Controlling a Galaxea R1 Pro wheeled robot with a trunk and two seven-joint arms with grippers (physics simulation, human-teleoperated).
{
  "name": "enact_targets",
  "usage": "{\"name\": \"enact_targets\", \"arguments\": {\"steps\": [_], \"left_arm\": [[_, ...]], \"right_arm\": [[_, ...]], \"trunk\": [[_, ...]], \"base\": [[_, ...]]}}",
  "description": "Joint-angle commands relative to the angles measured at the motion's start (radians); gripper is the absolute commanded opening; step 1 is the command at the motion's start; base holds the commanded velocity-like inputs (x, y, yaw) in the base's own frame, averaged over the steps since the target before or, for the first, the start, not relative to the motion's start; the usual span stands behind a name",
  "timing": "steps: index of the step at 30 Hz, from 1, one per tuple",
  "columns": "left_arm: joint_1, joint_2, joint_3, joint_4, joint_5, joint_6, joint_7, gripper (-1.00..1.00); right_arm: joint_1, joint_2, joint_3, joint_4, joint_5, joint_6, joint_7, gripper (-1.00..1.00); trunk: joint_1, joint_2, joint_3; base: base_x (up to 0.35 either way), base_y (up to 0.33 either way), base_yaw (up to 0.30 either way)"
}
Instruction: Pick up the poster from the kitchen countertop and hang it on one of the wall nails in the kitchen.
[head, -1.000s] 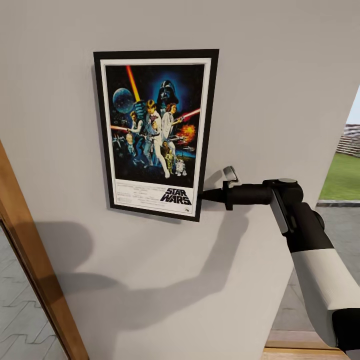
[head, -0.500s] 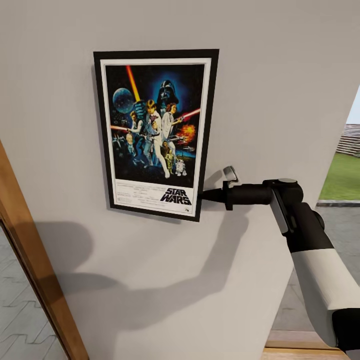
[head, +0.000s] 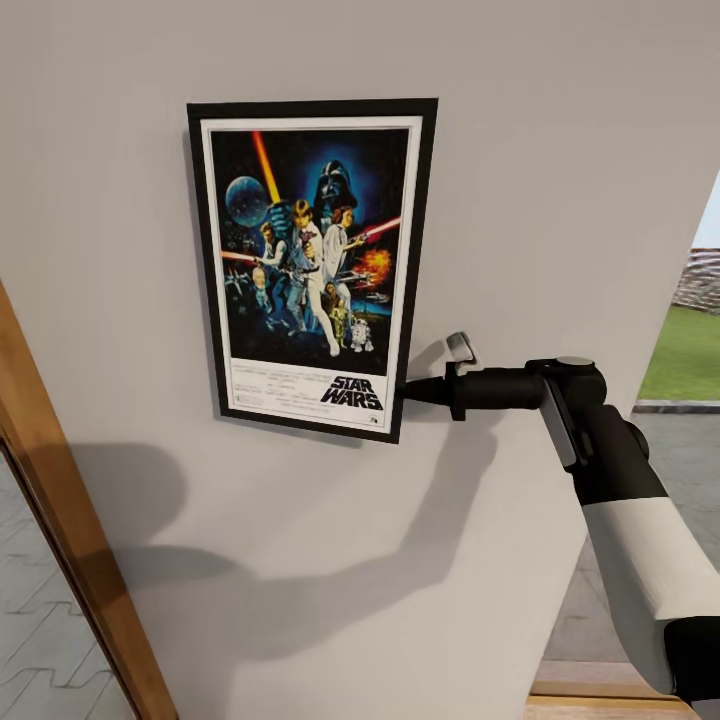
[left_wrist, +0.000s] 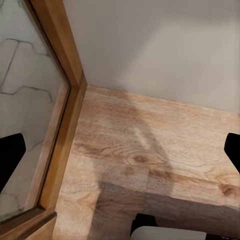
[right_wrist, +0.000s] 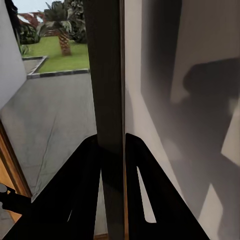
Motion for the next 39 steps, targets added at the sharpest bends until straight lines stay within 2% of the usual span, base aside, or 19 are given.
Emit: {"name": "enact_targets", "arguments": {"steps": [1,39], "left_arm": [[0.000,-0.001,0.004,-0.001,0.000,-0.001,-0.007,1.00],[0.000,-0.001,0.004,-0.001,0.000,-0.002,-0.008,1.00]], "right_arm": [[0.000,-0.001,0.002,0.000,-0.007,0.011,-0.002,-1.00],[0.000,-0.001,0.002,0.000,-0.008,0.011,-0.003,-1.00]], "trunk": [[0.000,-0.001,0.000],[0.000,-0.001,0.000]], "base": [[0.000,0.000,0.000],[0.015,0.000,0.000]]}}
